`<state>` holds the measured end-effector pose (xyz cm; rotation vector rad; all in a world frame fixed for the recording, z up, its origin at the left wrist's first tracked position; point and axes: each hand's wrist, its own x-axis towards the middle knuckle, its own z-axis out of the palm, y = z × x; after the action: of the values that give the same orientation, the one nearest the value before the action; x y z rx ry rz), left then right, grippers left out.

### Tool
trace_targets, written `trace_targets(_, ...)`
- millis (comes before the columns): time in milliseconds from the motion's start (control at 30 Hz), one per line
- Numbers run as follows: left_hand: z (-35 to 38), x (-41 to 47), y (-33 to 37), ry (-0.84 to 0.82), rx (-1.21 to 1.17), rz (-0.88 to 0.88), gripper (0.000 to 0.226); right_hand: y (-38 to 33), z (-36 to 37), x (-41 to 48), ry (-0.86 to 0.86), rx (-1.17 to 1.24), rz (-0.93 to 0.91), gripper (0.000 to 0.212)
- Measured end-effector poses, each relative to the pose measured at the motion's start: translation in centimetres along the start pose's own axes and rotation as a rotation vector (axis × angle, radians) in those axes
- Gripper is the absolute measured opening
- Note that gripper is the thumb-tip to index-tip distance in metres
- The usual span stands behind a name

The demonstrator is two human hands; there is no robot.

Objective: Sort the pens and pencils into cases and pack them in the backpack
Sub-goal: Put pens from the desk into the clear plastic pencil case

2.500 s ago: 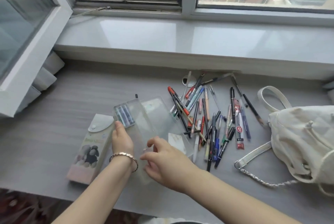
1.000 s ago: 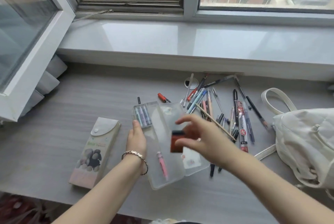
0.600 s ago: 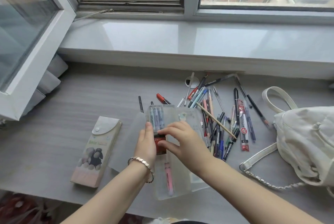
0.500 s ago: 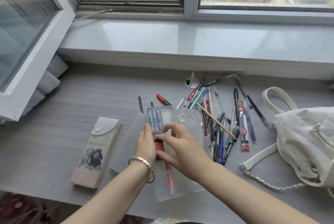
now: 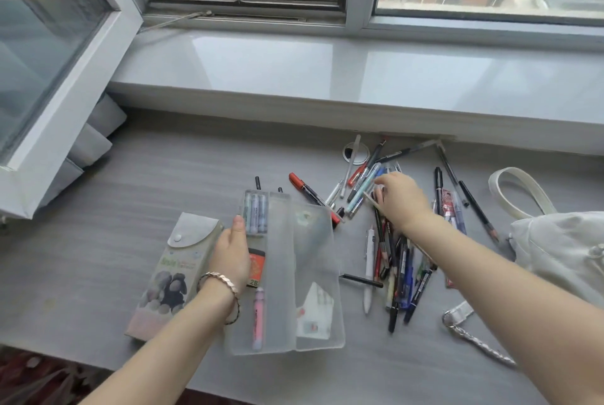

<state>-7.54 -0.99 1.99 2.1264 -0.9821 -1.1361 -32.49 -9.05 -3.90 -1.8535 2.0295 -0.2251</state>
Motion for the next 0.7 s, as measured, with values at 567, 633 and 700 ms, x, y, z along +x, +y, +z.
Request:
trace_targets(567, 1.4, -0.3, -0.1, 0.035, -0.099, -0.097, 0.057, -3.8, -2.0, -2.8, -0.108, 0.485, 0.195, 0.028)
trace_targets(633, 2.3, -0.5, -0.2, 0.023, -0.172, -0.163, 0.063, -6.2, -3.4, -6.5, -0.238, 0.694, 0.028, 0.031)
trace_targets(700, 3.1, -0.9, 0.2, 0.031, -0.206, -0.200, 0.065, -8.3, -4.0, -10.1, -0.298, 0.748, -0.153, 0.029)
